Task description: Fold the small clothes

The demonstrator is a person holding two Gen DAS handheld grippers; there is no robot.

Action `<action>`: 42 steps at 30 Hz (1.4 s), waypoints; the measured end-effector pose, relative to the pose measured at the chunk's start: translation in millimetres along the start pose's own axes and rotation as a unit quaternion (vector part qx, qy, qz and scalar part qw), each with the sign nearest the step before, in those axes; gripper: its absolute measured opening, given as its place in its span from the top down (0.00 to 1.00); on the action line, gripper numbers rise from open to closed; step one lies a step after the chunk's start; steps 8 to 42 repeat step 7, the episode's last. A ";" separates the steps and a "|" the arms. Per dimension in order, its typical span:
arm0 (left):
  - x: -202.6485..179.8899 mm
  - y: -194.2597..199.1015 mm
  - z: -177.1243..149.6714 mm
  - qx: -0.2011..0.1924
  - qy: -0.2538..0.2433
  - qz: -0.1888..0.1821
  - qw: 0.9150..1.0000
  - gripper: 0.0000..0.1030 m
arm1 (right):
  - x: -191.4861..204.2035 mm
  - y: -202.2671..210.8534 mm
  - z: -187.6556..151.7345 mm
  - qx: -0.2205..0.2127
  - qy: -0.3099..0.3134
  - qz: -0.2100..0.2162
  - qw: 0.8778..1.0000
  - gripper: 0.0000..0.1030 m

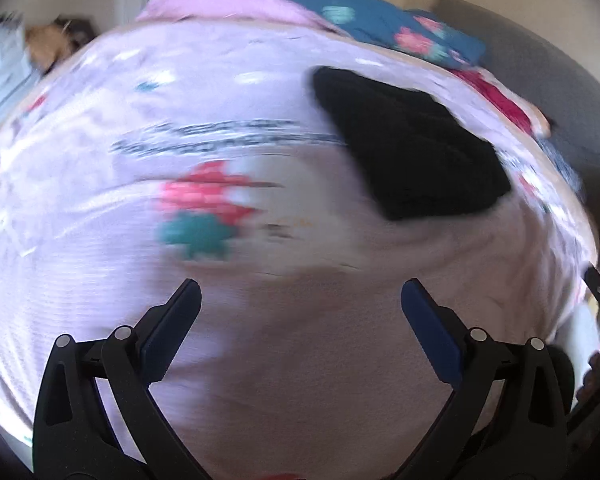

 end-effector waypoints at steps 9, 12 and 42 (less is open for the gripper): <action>212.5 23.0 61.0 -0.046 0.115 0.173 0.977 0.09 | -272.4 3.9 -23.6 0.057 -0.183 -0.325 0.926 0.04; 212.5 23.0 61.0 -0.046 0.115 0.173 0.977 0.09 | -272.4 3.9 -23.6 0.057 -0.183 -0.325 0.926 0.04; 212.5 23.0 61.0 -0.046 0.115 0.173 0.977 0.09 | -272.4 3.9 -23.6 0.057 -0.183 -0.325 0.926 0.04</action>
Point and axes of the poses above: each gripper's, at about its wrist camera, not at the fingertips, and y roughly against the way its jaws point, x to its left, z to its top, the point moved 6 cm from there along -y, roughly the way its jaws point, and after that the axes turned 2 degrees about y, right-handed, at the moved point
